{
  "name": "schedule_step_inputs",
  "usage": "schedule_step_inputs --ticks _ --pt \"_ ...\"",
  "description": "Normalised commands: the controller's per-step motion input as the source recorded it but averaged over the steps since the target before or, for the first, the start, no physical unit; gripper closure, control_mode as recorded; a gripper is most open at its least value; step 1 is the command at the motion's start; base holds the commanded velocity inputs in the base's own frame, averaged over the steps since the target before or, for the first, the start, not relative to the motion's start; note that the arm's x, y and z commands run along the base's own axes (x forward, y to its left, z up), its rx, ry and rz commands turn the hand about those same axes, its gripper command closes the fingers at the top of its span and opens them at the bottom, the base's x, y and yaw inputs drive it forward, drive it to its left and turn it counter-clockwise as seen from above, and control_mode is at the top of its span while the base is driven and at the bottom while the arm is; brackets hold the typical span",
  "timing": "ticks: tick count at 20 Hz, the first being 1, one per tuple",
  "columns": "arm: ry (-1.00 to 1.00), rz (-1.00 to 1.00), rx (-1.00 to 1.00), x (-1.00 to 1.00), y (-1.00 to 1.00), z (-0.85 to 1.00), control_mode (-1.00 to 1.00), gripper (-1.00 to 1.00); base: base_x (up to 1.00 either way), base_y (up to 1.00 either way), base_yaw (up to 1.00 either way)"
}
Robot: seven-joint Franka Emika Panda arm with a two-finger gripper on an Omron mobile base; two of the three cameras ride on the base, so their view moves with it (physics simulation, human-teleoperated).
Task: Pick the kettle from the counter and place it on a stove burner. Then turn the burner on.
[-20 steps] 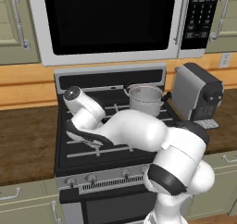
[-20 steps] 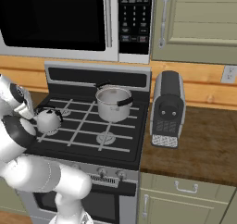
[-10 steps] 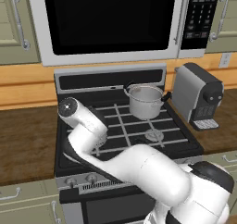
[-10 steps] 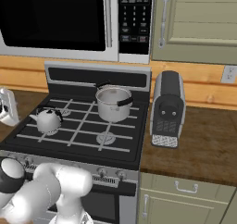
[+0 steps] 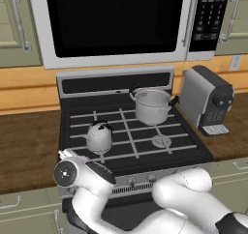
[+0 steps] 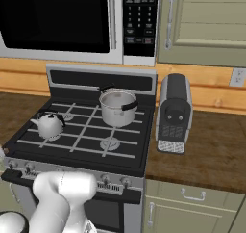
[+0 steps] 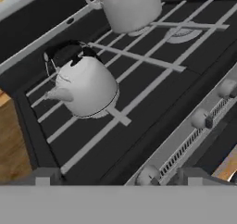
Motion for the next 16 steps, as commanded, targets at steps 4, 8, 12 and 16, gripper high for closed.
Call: schedule_step_inputs --ticks 4,8,12,16 --pt "0.00 0.14 -0.39 -0.84 0.69 -1.00 -1.00 -1.00 0.00 0.00 0.00" --pt "-0.05 0.06 -0.56 -0.21 0.49 -1.00 -1.00 -1.00 0.00 0.00 0.00" --pt "-0.24 0.02 -0.24 0.31 0.09 -0.56 -1.00 -1.00 0.00 0.00 0.00" --pt "-0.17 0.00 -0.03 0.68 0.00 -0.27 -1.00 -1.00 0.00 0.00 0.00"
